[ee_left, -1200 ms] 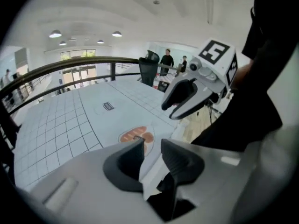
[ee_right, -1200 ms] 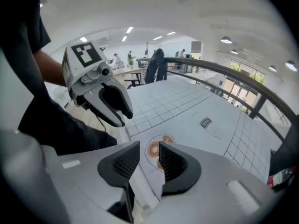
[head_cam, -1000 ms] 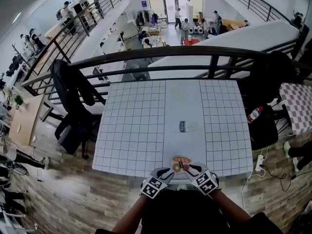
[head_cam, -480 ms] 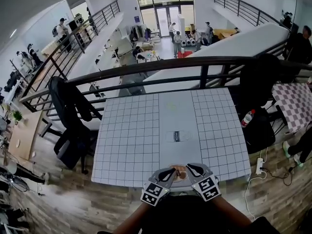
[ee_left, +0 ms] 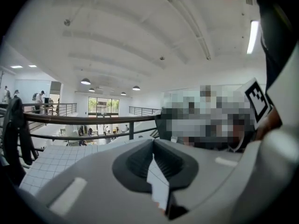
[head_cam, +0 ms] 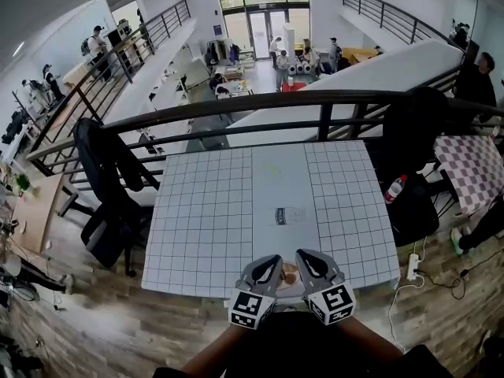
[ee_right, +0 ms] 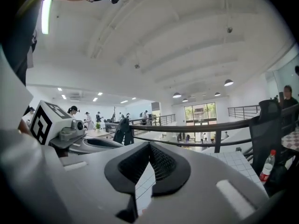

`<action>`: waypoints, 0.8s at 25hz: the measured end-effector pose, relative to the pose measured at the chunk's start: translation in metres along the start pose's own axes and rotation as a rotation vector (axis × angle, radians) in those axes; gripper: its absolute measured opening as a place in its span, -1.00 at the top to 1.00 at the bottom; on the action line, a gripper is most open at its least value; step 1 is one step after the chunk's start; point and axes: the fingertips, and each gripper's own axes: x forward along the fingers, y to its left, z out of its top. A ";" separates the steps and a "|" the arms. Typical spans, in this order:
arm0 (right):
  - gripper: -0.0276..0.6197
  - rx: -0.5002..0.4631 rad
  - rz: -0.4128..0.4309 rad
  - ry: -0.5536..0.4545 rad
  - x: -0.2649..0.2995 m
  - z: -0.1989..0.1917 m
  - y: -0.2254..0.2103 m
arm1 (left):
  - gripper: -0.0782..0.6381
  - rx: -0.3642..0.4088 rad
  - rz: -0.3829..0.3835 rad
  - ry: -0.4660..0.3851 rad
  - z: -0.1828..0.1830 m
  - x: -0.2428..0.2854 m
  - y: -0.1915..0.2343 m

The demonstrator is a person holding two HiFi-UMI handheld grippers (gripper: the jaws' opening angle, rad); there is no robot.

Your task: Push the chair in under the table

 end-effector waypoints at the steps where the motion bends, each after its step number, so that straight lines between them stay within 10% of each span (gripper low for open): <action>1: 0.92 -0.005 -0.017 -0.014 -0.001 0.005 0.001 | 0.75 0.000 0.019 -0.016 0.006 -0.004 0.001; 20: 0.92 -0.040 -0.112 -0.046 0.008 0.011 0.011 | 0.75 0.024 0.192 -0.139 0.024 -0.024 0.019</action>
